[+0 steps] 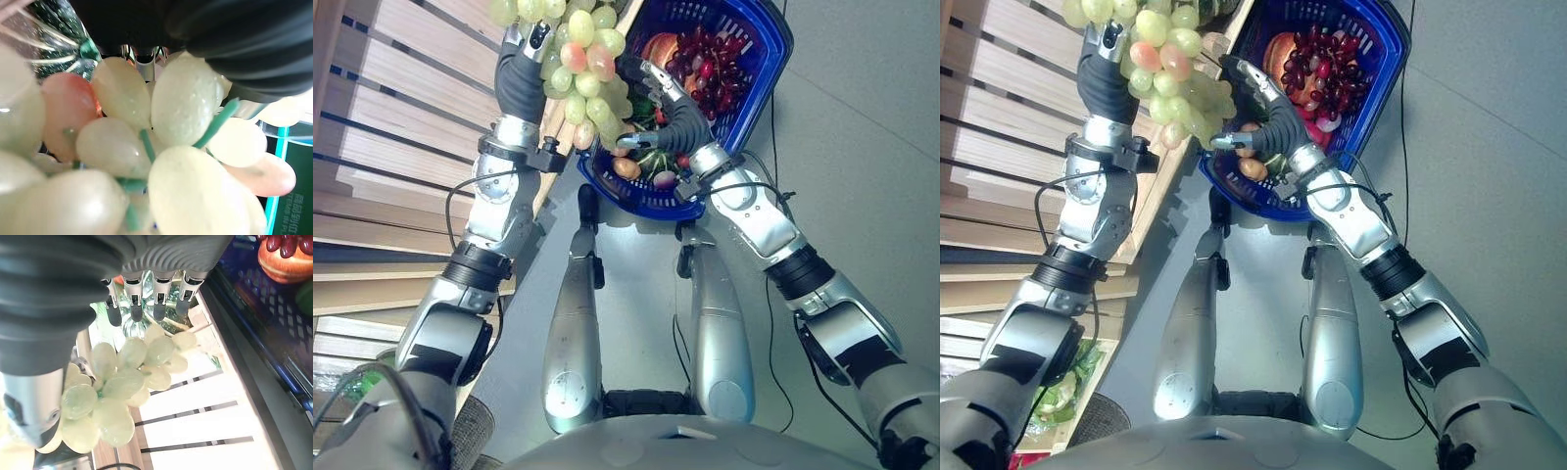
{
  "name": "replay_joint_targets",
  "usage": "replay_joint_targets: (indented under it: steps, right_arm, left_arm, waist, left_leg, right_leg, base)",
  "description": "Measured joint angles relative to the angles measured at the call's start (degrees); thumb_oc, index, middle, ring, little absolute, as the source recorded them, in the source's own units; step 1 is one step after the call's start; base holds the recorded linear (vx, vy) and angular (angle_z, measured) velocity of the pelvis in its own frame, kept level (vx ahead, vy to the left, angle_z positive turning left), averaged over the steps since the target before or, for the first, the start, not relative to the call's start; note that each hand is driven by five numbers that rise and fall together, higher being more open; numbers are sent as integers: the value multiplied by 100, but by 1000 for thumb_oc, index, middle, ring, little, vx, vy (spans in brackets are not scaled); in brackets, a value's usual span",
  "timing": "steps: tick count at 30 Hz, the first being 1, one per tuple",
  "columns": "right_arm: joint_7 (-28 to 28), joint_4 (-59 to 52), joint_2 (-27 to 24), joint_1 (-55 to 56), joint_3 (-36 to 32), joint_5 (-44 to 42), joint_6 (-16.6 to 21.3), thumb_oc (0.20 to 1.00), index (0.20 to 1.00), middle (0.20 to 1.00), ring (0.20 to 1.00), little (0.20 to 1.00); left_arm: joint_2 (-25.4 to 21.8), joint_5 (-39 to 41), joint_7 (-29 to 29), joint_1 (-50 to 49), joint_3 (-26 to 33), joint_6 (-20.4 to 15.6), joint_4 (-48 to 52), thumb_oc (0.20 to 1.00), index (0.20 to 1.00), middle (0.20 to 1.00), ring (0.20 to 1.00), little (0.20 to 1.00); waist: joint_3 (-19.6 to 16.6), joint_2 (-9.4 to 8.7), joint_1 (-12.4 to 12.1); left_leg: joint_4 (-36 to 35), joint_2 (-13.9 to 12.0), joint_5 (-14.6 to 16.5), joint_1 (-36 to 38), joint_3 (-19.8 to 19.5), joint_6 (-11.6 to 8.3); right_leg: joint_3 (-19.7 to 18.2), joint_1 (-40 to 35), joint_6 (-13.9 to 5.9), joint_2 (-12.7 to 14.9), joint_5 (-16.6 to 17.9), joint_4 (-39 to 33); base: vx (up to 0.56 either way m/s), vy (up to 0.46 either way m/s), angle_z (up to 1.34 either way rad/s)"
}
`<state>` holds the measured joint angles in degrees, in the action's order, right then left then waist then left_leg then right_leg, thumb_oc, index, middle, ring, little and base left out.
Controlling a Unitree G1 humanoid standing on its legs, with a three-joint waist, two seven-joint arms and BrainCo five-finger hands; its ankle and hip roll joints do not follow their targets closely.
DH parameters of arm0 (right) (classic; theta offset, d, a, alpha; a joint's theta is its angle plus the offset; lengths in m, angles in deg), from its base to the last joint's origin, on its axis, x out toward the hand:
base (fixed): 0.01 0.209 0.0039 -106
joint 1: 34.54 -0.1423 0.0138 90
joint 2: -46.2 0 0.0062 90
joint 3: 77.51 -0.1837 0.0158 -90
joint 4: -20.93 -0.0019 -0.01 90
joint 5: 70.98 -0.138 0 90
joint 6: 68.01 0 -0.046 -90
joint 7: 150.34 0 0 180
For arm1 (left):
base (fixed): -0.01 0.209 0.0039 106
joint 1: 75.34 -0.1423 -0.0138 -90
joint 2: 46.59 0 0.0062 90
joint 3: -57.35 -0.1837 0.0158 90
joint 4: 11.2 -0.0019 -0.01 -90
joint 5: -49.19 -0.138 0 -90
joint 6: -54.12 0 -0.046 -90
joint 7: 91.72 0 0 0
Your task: Pick up fruits and vegetables into the basket
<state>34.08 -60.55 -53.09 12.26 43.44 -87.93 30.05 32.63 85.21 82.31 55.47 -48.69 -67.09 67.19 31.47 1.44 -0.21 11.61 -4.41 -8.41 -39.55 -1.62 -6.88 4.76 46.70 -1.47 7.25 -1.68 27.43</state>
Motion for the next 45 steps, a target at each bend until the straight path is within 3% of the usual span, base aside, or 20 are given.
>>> replay_joint_targets:
  steps: [29,31,32,33,34,35,36,45]
  right_arm:
    - [-124,-293,44,-56,324,-454,-310,1000,1000,1000,1000,1000]
    - [-115,-293,44,-56,347,-478,-309,815,815,815,815,815]
    - [-112,-293,44,-56,352,-492,-309,796,796,796,796,796]
    - [-101,-293,43,-55,353,-497,-309,520,520,520,520,520]
    - [-86,-294,41,-56,348,-500,-308,373,373,373,373,373]
    - [-82,-295,39,-56,348,-500,-308,316,316,316,316,316]
    - [-79,-295,31,-55,349,-500,-308,200,200,200,200,200]
    - [12,-294,24,-54,351,-499,-308,200,200,200,200,200]
  left_arm:
    - [131,441,-717,99,-298,398,476,200,200,200,200,200]
    - [131,497,-746,99,-333,440,508,200,200,200,200,200]
    - [131,505,-751,100,-332,474,529,200,200,200,200,200]
    - [129,509,-751,100,-333,505,563,200,200,200,200,200]
    - [127,512,-751,100,-337,529,591,200,200,200,200,200]
    - [125,519,-752,100,-335,540,601,200,200,200,200,200]
    - [123,554,-752,101,-333,575,619,200,200,200,200,200]
    - [140,678,-838,104,-346,611,635,200,200,200,200,200]
  waist:
    - [0,0,-116]
    - [0,0,-115]
    - [0,0,-115]
    - [0,0,-113]
    - [0,0,-113]
    - [0,0,-113]
    - [0,0,-113]
    - [1,-1,-111]
  left_leg:
    - [-5,28,-34,-1,-52,13]
    - [-7,29,-34,-2,-52,13]
    - [-8,29,-34,-2,-52,13]
    - [-10,29,-34,-3,-52,13]
    - [-11,29,-34,-4,-51,13]
    - [-11,30,-34,-5,-51,13]
    - [-11,31,-34,-7,-51,13]
    - [-14,35,-34,-17,-52,14]
  right_leg:
    - [36,-17,-6,29,-4,17]
    - [36,-17,-7,30,-5,13]
    - [36,-17,-7,30,-5,12]
    - [36,-17,-9,30,-6,6]
    - [36,-17,-14,30,-10,1]
    - [36,-18,-15,30,-10,-2]
    - [36,-17,-16,30,-10,-8]
    - [37,-20,-19,30,-12,-35]
  base:
    - [0,-1,0]
    - [0,0,0]
    - [0,0,0]
    - [0,0,0]
    - [0,0,0]
    - [0,0,0]
    - [0,0,0]
    - [0,0,0]
